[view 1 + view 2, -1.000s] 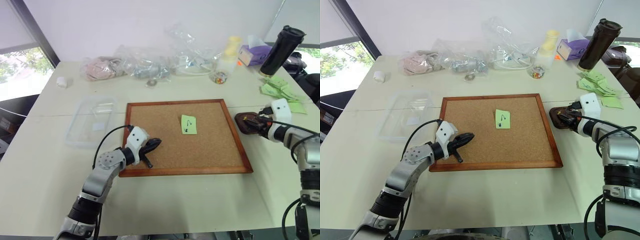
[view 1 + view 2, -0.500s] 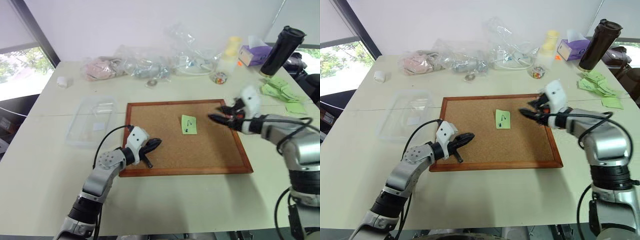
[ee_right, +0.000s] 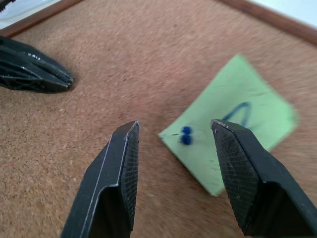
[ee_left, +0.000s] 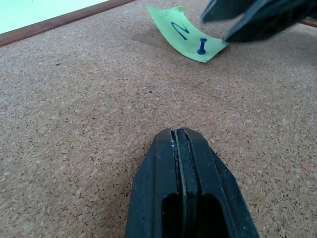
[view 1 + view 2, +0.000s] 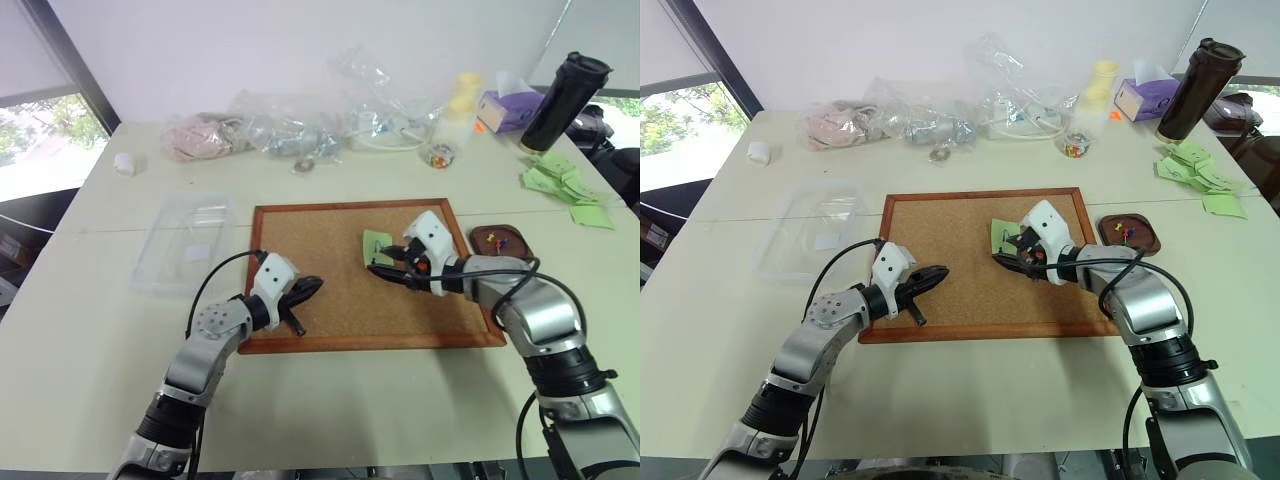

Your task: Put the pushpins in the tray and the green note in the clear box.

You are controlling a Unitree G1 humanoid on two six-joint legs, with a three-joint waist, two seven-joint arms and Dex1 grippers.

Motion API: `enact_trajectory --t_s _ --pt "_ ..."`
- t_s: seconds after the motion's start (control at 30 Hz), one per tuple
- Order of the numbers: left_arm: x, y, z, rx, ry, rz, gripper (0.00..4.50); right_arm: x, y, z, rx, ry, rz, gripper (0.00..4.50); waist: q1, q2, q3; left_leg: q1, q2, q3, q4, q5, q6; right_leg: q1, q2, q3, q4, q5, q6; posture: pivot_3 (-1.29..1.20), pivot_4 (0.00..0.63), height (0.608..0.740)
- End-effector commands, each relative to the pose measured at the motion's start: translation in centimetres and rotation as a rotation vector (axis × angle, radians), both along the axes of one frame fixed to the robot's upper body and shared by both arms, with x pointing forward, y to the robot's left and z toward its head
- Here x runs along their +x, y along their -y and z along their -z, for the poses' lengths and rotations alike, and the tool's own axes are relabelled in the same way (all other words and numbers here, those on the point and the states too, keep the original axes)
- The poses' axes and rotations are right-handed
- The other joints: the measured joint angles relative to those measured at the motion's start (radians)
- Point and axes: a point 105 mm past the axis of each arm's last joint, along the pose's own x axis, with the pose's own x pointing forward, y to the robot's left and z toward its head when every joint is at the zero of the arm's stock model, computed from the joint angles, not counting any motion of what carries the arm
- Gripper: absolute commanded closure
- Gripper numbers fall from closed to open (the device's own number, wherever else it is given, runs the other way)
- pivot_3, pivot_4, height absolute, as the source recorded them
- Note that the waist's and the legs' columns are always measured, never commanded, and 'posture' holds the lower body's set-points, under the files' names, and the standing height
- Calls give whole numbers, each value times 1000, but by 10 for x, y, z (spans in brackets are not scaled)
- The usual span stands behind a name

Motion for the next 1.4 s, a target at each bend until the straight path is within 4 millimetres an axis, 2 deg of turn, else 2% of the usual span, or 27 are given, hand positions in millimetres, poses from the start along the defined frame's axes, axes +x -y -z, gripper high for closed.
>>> enact_trajectory --t_s 0.03,0.37,0.47,0.5,0.53,0.57,0.6,0.83,1.0,1.17,1.4 --pt "-8 1 22 35 -81 4 4500 5 -1 -4 2 40 2 2163 0 0 0 0 0 0 0 0 0 0 0 0 0 0 0 0 150 740" --pt "-8 1 22 29 -83 -3 4500 15 -2 4 0 40 27 2163 -2 0 0 0 0 0 0 0 0 0 0 0 0 0 0 0 150 740" --pt "-8 1 22 29 -83 -5 4500 16 -3 6 0 37 27 2892 -2 0 0 1 0 0 0 0 0 0 0 0 0 0 0 0 150 740" --pt "-9 1 22 29 -82 -5 4500 15 -3 7 -1 37 26 3247 -2 0 0 1 0 0 0 0 0 0 0 0 0 0 0 0 150 740" --pt "-9 1 23 29 -82 -6 4500 15 -3 7 -2 37 25 3855 -2 0 0 0 0 0 0 0 0 0 0 0 0 0 0 0 150 740" --pt "-9 1 23 29 -83 -6 4500 14 -3 8 -3 37 25 4256 -3 0 0 0 0 0 0 0 0 0 0 0 0 0 0 0 150 740" --pt "-9 1 23 29 -84 -6 4500 14 -4 8 -3 37 25 4452 -3 0 0 0 0 0 0 0 0 0 0 0 0 0 0 0 150 740" --pt "-10 1 24 29 -88 -2 4500 7 -7 -1 3 50 0 4452 -2 -1 -1 0 0 0 0 0 0 0 0 0 0 0 0 0 150 740" --pt "-11 0 24 32 -92 -2 4500 4 -7 -20 20 91 -7 4452 -2 -1 -1 -1 0 0 -1 0 0 -1 0 0 0 0 0 0 150 740" --pt "-11 -1 25 33 -102 -2 4500 -5 -6 -52 42 157 -41 4452 -3 -1 -1 -1 0 0 -1 0 0 -1 0 0 0 0 0 0 150 740" --pt "-9 -3 24 24 -100 -15 4500 -14 -8 -57 18 160 -79 4452 -2 -1 -1 0 0 0 -1 0 0 -1 0 0 -1 0 0 0 150 740"
